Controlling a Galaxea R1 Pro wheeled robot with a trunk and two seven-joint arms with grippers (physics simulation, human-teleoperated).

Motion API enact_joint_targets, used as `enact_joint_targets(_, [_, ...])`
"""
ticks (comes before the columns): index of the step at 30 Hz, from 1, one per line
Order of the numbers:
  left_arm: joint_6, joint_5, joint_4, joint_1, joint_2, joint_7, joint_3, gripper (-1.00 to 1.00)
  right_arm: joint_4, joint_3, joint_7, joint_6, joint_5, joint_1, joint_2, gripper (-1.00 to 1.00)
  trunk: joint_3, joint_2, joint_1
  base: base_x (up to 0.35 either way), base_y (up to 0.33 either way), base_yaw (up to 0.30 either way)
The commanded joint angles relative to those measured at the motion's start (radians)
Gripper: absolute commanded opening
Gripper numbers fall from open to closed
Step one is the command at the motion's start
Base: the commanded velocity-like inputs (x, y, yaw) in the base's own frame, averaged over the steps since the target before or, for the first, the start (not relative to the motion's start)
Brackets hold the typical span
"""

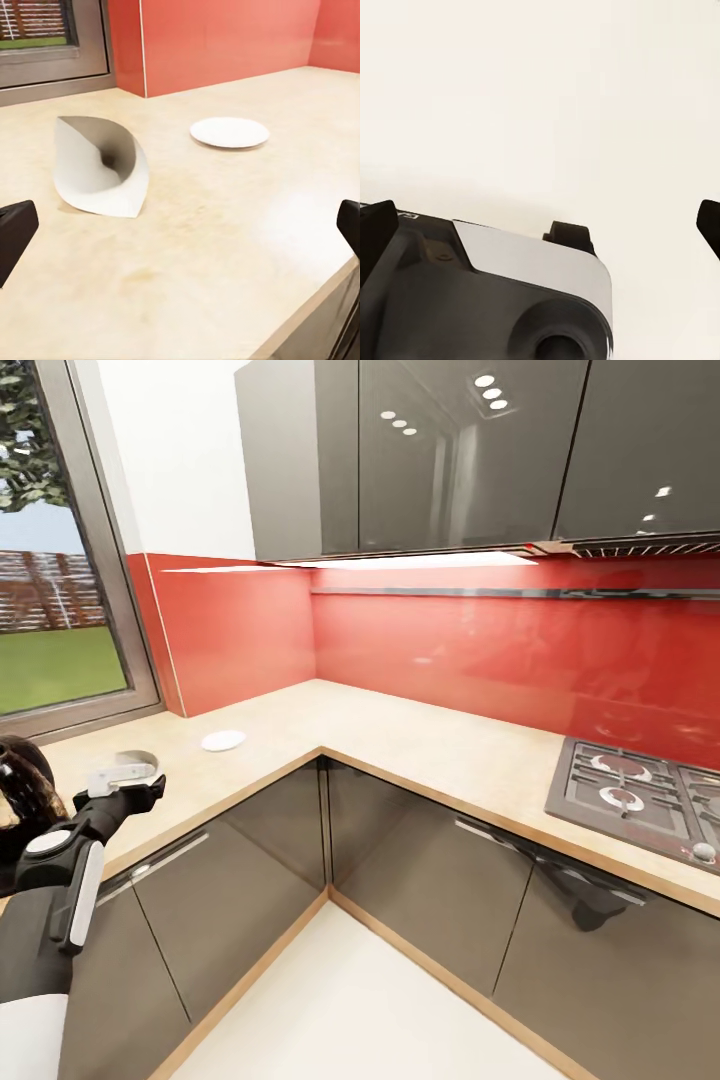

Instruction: Set up a coffee station on the kitchen countertop: keep the coffee maker on the countertop, move the bottle of coffee from the kitchen shelf to the counter next to the coffee maker, place a paper coffee filter on top of the coffee maker, put the saucer next to the coffee maker with the coffee cup on the saucer, and place the electric kettle next to the coffee maker.

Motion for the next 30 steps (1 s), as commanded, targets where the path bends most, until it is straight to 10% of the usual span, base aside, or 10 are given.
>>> enact_joint_targets(1, [0.005,-0.001,0.0,-0.001,0.0,-0.006,0.002,1.0,0.001,0.001,0.0,-0.003,0.0,-0.001,0.0,1.0,-0.001,-0.001,0.0,0.078,0.0,0.0])
enact_joint_targets(24, [-0.002,-0.002,0.03,-0.001,0.0,-0.007,0.003,1.0,0.001,0.001,0.0,-0.003,0.0,-0.001,0.0,1.0,-0.001,-0.001,0.0,0.081,-0.042,0.0])
enact_joint_targets(30, [-0.116,-0.003,0.095,-0.001,0.001,-0.011,0.007,1.0,0.001,0.001,0.0,-0.003,0.0,-0.001,0.0,1.0,-0.001,-0.001,0.0,0.004,-0.002,0.0])
